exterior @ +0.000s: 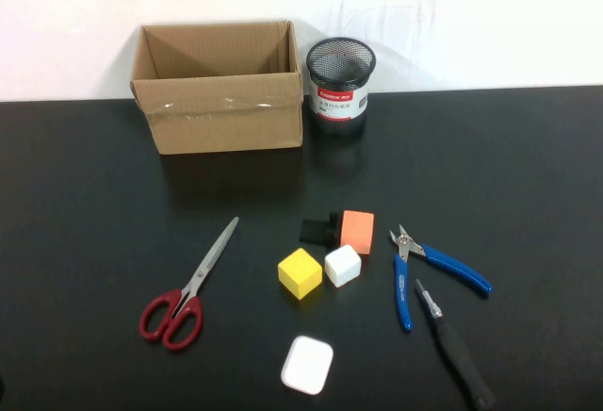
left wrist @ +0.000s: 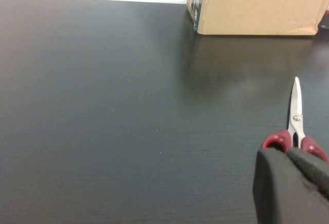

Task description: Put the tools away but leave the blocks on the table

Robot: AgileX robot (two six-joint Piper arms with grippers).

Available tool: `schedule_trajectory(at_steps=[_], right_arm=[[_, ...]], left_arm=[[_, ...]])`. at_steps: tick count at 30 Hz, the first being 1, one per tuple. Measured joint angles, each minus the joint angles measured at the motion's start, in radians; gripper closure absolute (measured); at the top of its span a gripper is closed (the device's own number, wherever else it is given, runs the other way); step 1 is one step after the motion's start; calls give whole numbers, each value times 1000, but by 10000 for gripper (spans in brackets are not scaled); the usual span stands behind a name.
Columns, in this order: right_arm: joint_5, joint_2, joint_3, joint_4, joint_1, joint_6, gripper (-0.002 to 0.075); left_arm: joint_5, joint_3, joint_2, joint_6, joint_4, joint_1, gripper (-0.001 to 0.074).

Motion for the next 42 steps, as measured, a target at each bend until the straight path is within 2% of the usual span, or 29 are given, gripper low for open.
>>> schedule_trajectory(at_steps=[9,12,18,21,25,33,35,37,39,42], right_arm=[[-101,0,0,4,0,0,732],[-230,0,0,4,0,0,732],[-635,0,0,6,0,2,732],[-713,0,0,6,0,2,733],[-723,0,-2,30,0,2,732],[-1117,2,-38,105,0,19,732],[-1084,2,-109,107,0,62,732],[-973,2,-200,100,0,221,732],[-749,12,-318,49,0,391,732],[-422,73,-463,-155,0,582,732]], left_arm=[[0,0,0,0,0,0,739],[0,0,0,0,0,0,739],[0,0,0,0,0,0,739],[0,0,0,0,0,0,739],[0,0,0,0,0,0,739],[0,0,0,0,0,0,739],[0,0,0,0,0,0,739],[0,0,0,0,0,0,739],[0,0,0,0,0,0,739],[0,0,0,0,0,0,739]])
